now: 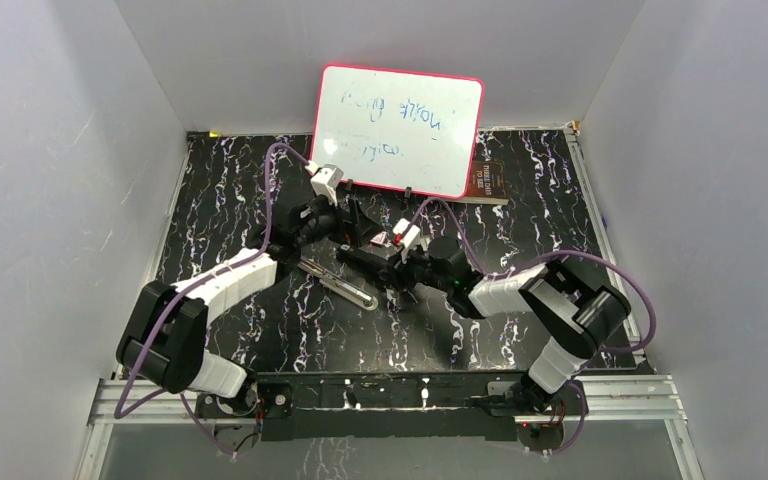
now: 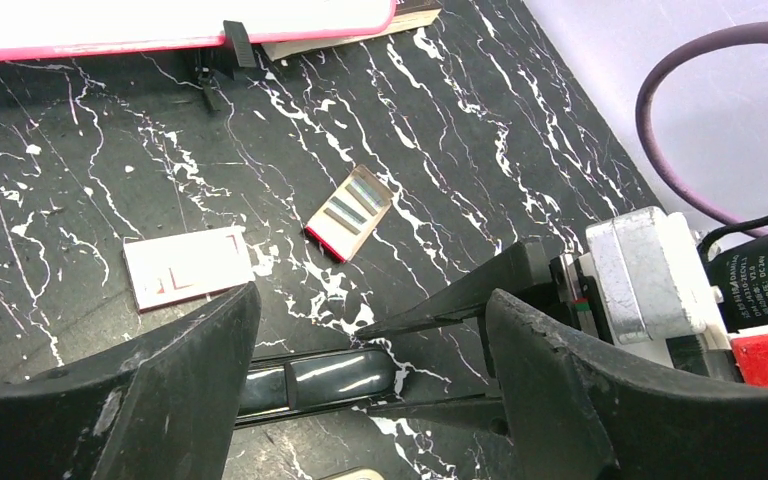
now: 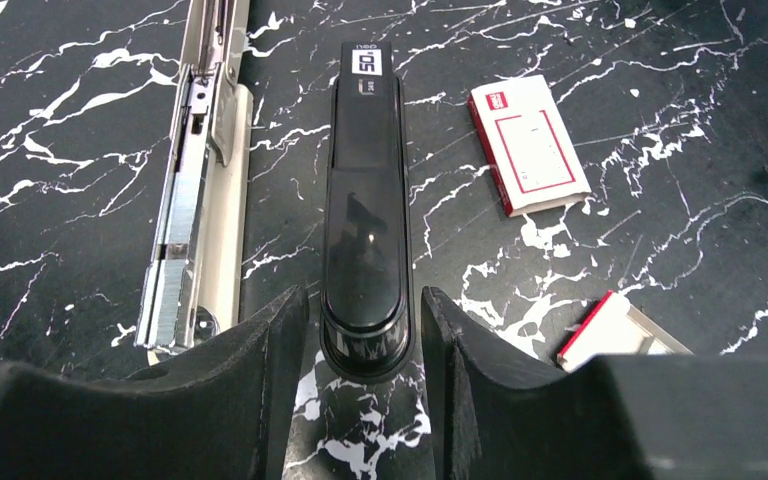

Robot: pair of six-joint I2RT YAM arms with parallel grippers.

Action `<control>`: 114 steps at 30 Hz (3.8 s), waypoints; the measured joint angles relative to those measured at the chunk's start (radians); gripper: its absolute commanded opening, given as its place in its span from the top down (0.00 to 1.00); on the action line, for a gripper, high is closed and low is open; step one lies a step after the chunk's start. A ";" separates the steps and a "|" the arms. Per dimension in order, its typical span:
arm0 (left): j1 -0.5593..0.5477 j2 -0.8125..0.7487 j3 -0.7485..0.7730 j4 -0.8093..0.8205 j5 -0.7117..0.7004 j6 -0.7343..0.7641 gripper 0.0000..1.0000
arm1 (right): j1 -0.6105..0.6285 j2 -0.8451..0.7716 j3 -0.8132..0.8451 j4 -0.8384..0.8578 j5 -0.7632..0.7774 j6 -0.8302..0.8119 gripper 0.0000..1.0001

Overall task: Load the staples into the stapler
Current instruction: Close the stapler at the center of the board.

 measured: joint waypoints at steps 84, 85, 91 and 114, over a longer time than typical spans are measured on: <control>0.357 0.138 -0.470 0.518 -0.171 -0.606 0.52 | 0.200 0.129 0.205 -0.265 0.045 0.243 1.00; 0.357 0.126 -0.464 0.517 -0.164 -0.583 0.54 | 0.200 0.132 0.205 -0.261 0.046 0.240 1.00; 0.357 0.050 -0.458 0.517 -0.138 -0.468 0.60 | 0.200 0.153 0.212 -0.228 0.040 0.228 1.00; 0.248 -0.212 -0.375 0.217 -0.107 -0.182 0.23 | 0.201 0.204 0.260 -0.201 0.043 0.195 1.00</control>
